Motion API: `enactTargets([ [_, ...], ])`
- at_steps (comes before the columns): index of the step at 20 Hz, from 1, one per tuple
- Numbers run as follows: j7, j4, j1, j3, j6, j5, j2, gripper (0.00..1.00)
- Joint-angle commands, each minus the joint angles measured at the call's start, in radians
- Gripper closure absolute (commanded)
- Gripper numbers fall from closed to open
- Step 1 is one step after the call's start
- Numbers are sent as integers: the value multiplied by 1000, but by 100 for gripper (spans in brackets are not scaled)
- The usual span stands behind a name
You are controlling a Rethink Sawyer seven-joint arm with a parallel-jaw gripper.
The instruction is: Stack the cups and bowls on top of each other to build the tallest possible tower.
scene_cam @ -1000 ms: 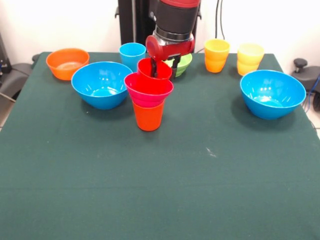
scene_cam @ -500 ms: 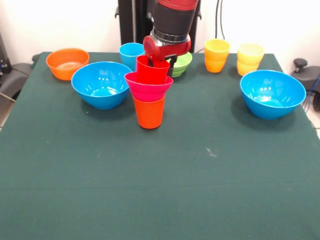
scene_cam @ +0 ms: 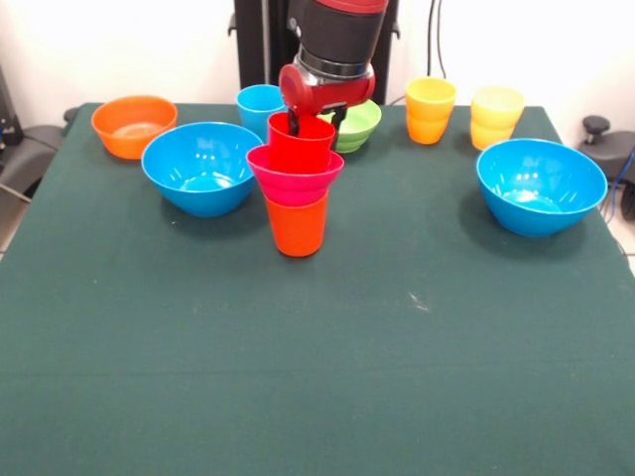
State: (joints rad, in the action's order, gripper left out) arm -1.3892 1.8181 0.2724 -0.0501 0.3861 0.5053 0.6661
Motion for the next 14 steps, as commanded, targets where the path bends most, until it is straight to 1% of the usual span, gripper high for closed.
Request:
enactTargets([
  [1,-94,-25,-19,-31,65,-17,33,0],
  [14,-71,-26,-17,-49,142,-46,89,0],
])
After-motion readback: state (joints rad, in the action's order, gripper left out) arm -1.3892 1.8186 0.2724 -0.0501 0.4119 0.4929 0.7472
